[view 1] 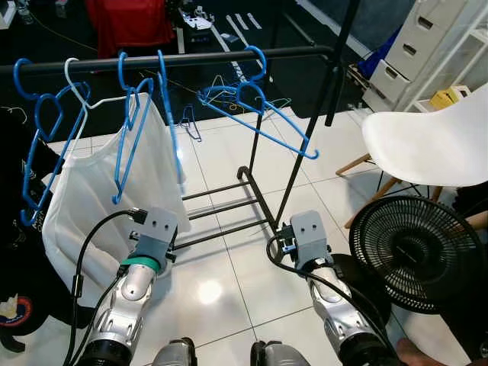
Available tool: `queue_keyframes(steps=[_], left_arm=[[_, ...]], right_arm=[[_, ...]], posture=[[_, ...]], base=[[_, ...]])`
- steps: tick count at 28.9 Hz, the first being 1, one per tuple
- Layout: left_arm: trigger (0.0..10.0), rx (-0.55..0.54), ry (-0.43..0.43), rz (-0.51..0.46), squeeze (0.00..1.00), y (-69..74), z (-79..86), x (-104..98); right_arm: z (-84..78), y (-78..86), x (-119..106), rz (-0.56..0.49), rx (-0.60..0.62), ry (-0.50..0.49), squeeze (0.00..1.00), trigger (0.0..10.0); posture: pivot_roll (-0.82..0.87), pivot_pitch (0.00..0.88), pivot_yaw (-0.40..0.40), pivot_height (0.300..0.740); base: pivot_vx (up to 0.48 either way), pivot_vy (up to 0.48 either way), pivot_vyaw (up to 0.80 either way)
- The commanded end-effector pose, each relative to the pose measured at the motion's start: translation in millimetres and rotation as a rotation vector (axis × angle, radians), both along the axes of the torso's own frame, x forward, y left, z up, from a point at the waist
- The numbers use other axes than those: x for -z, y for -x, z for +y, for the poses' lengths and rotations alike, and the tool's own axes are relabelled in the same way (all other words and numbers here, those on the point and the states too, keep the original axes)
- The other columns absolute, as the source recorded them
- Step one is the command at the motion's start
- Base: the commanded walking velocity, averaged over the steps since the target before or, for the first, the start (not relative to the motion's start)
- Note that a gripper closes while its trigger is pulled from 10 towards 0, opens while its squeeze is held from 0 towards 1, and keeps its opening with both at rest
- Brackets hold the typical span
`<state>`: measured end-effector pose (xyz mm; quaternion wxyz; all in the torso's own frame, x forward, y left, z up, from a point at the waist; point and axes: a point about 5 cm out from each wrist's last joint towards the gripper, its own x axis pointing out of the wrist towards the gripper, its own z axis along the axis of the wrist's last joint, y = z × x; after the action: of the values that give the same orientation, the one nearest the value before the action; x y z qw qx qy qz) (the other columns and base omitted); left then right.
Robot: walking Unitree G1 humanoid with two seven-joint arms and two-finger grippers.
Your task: Hang hanger
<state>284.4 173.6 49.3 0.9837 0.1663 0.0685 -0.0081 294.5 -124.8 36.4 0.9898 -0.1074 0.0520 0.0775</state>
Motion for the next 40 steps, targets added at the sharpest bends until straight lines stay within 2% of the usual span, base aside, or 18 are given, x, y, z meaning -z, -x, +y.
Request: queue_keyframes(steps=[1, 6, 25, 40], left_arm=[[10.0, 0.016, 0.012, 0.005, 0.00, 1.0, -4.9, 2.6], [10.0, 0.009, 0.034, 0.008, 0.00, 0.7, -5.6, 2.7], [10.0, 0.007, 0.023, 0.012, 0.00, 5.3, -0.7, 4.5], [10.0, 0.004, 0.015, 0.010, 0.00, 3.6, 2.3, 2.5]], right_arm=[[-3.1, 3.4, 5.6, 0.023, 0.010, -0.020, 0.00, 10.0], [-1.6, 2.7, 4.0, 0.009, 0.000, -0.023, 0.00, 10.0], [2.5, 4.9, 5.0, -0.004, -0.010, -0.036, 0.00, 10.0], [3.9, 2.7, 3.1, -0.015, -0.010, -0.039, 0.00, 10.0]], posture=[[0.01, 0.000, -0.014, 0.733], [0.01, 0.000, -0.015, 0.733], [0.02, 0.000, 0.001, 0.733], [0.03, 0.000, 0.009, 0.733]], base=[[0.000, 0.000, -0.80], [0.000, 0.000, -0.80], [0.000, 0.000, -0.80], [0.000, 0.000, -0.80]])
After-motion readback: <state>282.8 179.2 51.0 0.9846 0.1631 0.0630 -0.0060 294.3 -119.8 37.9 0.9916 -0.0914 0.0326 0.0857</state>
